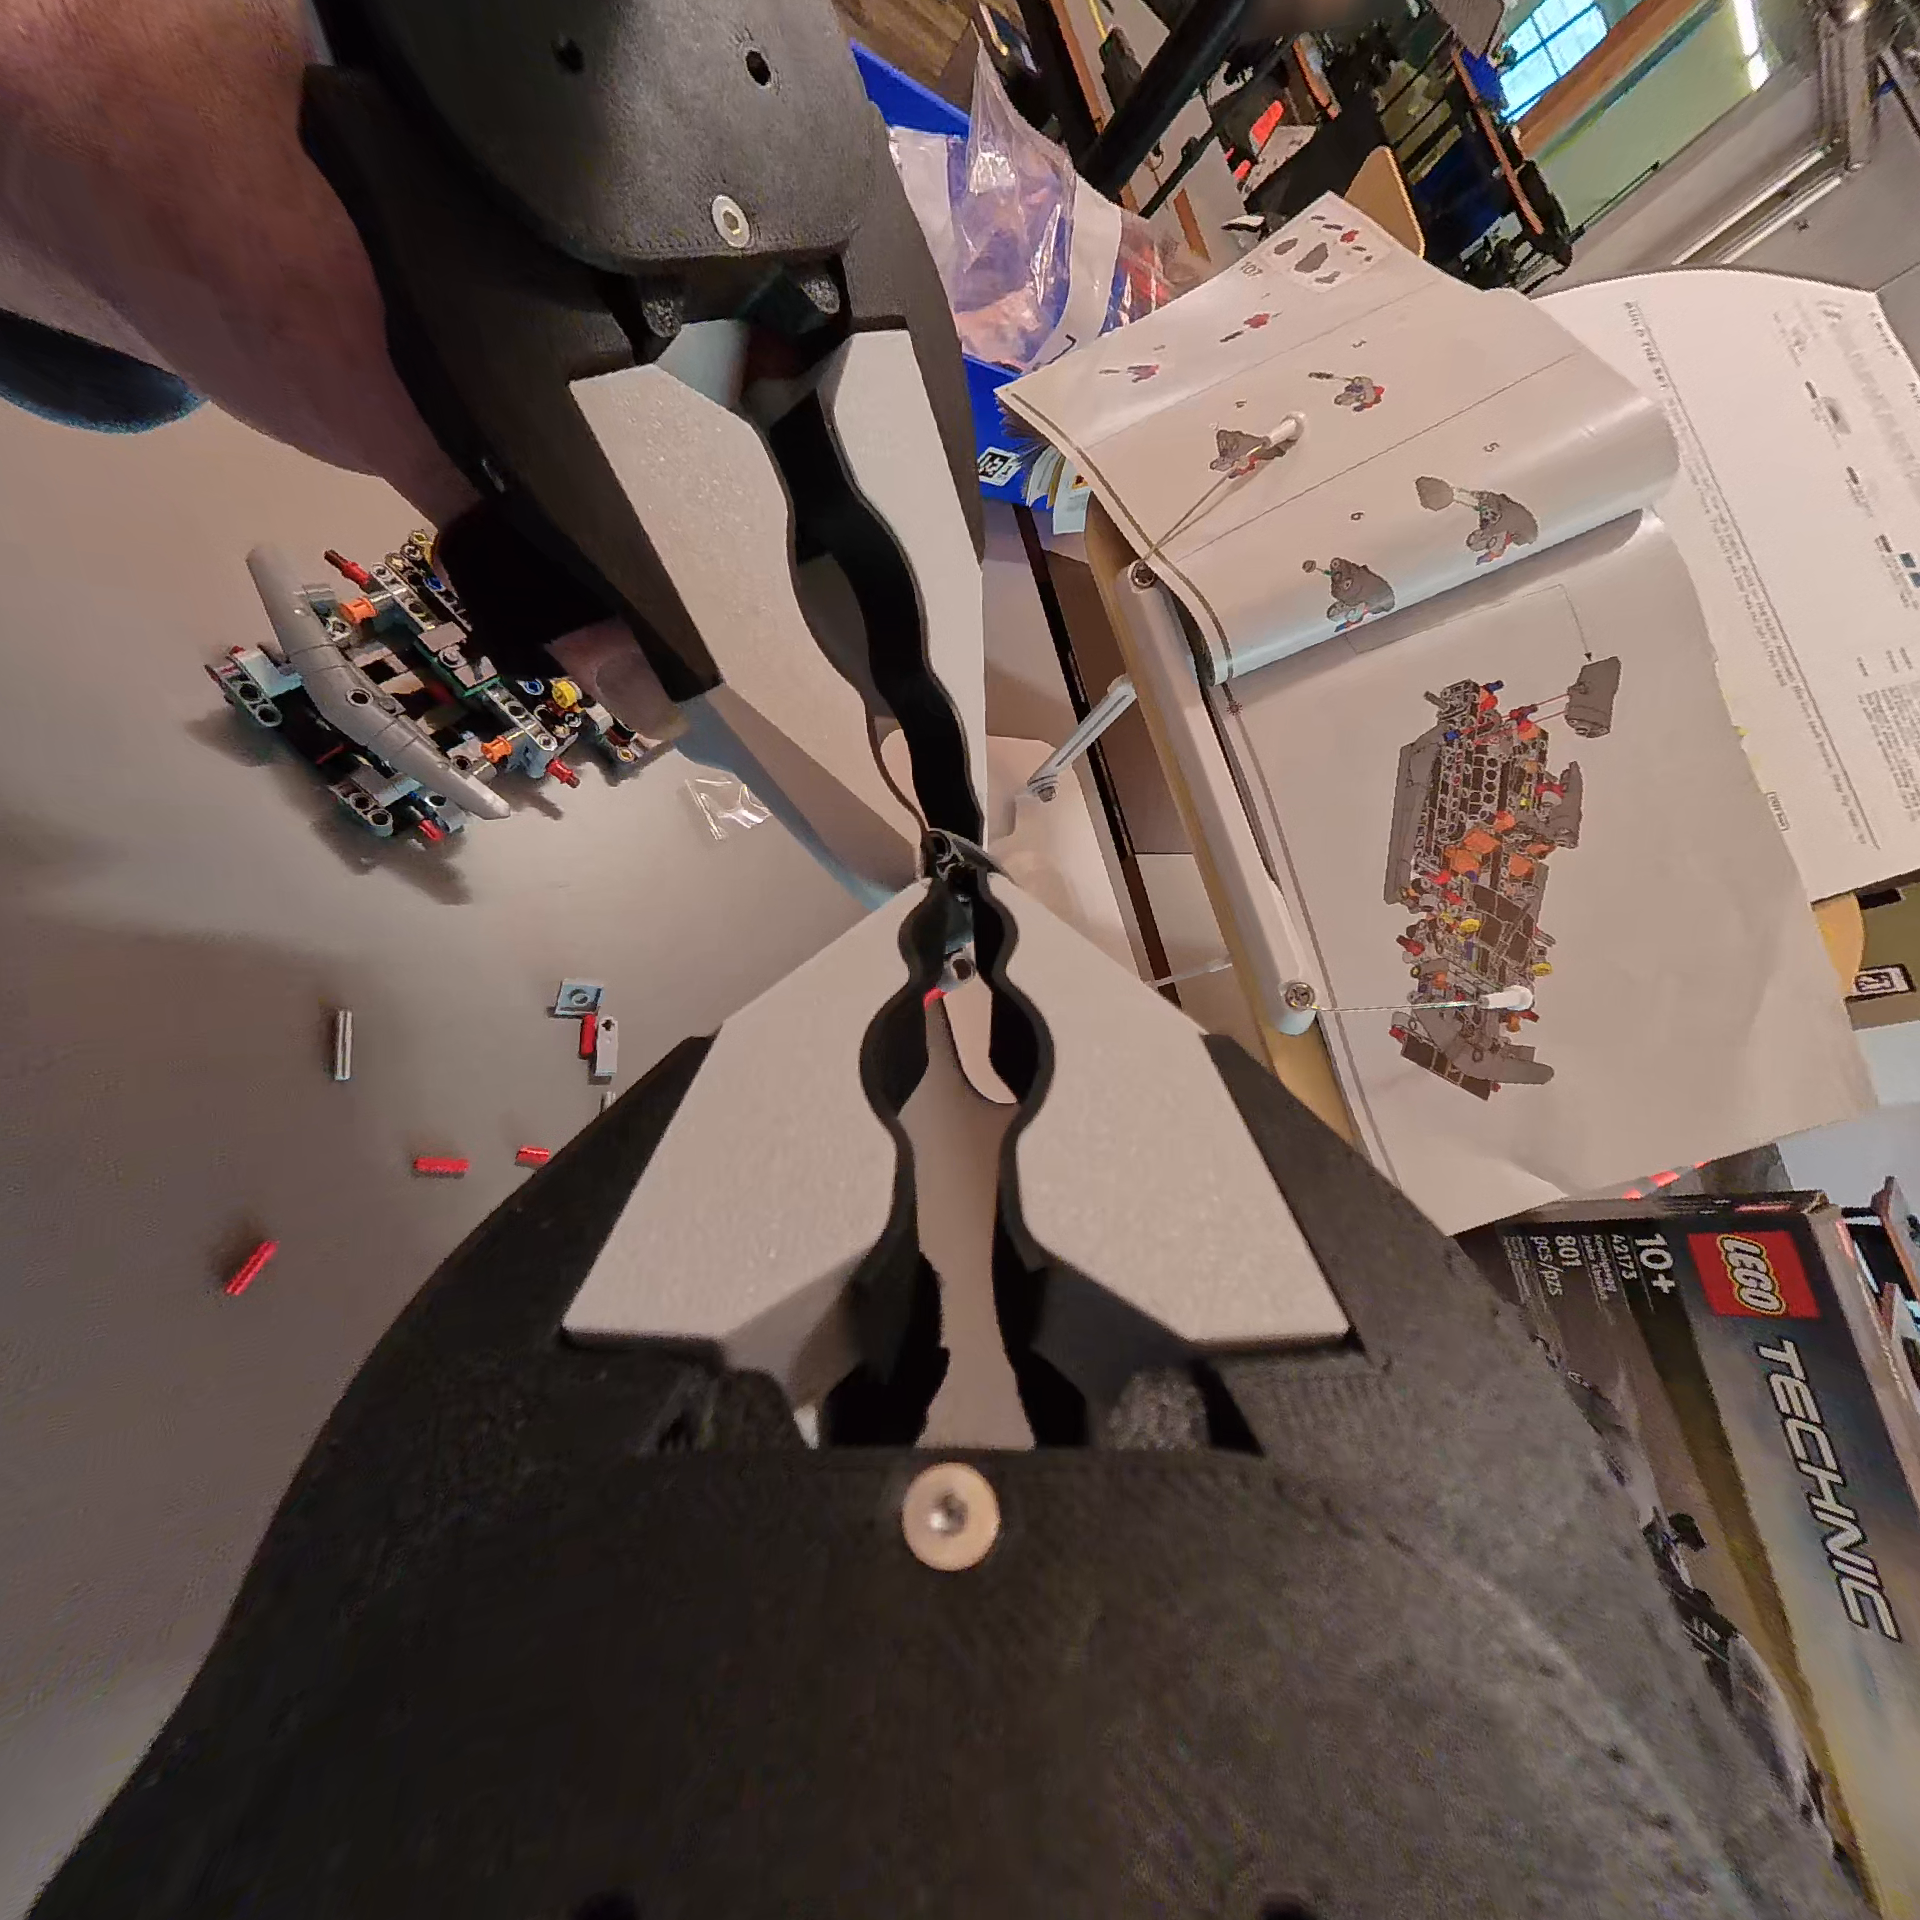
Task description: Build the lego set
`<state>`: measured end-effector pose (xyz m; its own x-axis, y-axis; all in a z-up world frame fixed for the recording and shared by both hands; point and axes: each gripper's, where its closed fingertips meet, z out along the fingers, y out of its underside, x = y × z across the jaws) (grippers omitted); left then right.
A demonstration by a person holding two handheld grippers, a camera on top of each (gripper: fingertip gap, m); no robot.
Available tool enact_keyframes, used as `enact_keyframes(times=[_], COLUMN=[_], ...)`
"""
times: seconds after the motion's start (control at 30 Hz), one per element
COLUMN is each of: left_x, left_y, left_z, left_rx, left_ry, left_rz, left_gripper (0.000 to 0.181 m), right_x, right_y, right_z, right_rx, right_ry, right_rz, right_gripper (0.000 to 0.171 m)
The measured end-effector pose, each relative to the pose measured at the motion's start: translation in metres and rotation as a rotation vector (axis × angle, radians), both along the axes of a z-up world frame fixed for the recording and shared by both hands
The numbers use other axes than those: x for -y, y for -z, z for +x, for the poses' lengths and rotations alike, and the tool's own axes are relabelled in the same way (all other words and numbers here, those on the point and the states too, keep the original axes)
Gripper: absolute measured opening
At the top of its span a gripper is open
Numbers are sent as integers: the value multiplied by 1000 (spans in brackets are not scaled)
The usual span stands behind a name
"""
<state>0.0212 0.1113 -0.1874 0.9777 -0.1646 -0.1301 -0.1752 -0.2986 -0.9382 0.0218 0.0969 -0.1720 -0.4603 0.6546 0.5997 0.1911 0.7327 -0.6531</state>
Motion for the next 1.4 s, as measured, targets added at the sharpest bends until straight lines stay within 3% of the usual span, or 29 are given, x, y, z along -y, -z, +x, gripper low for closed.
enact_keyframes(times=[0.33, 0.83, 1.07, 1.4], left_x=[0, -2, -1, -10], left_y=[8, 20, 33, 102], left_z=[1, -1, 4, 49], left_rx=[-142, -347, -306, -130], left_ry=[-7, -46, -17, 140], left_rz=[-68, -151, -197, -352], left_gripper=[12, 12, 12, 12], right_x=[-2, -2, -2, -15], right_y=[9, 23, 36, 103], right_z=[4, 6, 10, 52], right_rx=[77, 155, 203, 395], right_ry=[-4, 13, 15, 65], right_rz=[165, 222, 198, 110], right_gripper=[0, 0, 0, 0])
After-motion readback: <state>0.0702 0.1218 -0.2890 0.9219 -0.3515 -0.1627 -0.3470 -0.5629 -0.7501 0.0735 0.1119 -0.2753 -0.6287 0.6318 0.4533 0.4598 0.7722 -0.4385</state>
